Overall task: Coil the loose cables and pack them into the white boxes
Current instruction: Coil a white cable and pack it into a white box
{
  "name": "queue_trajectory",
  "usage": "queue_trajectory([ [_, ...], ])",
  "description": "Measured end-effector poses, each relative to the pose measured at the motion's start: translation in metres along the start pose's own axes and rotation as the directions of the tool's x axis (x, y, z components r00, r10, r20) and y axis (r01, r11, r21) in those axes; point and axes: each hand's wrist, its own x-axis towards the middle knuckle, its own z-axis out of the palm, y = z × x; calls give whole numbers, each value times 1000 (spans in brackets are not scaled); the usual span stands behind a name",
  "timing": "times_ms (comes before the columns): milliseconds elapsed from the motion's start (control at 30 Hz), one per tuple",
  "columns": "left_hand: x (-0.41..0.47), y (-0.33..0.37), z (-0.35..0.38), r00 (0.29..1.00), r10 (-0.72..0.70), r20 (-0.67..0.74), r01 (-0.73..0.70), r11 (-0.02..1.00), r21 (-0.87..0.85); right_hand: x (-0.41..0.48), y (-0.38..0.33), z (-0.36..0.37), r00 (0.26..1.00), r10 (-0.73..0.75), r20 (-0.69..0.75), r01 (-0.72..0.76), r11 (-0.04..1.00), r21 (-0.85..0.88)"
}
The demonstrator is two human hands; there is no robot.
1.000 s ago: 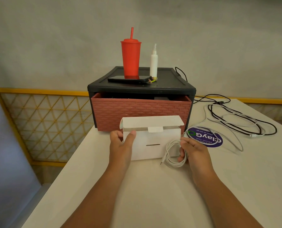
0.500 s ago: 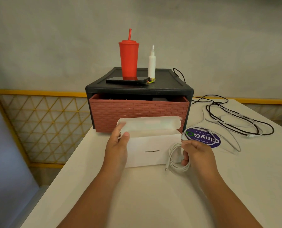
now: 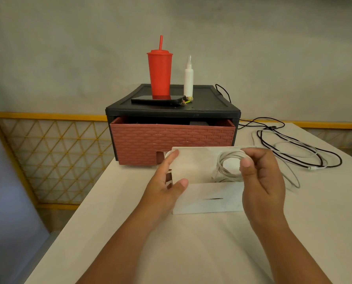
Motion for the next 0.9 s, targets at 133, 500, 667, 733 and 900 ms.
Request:
queue_trajectory([
  [133,-4,3,5,999,27,22,-28,999,20,-1,10,1,992,-99,80,114,973,-200],
  [500,-8,7,12,997,41,72,-46,996,78,-9,15,9,916,-89,392,263,870,-416],
  [667,-9,8,12,995,56,77,-63,994,90,-8,17,14,898,-128,421,347,793,-500],
  [733,-8,7,12,995,61,76,-68,994,87,-7,19,14,877,-122,464,381,765,-519],
  [900,-9,8,13,995,64,79,-71,994,87,-5,19,11,799,-179,574,525,674,-520],
])
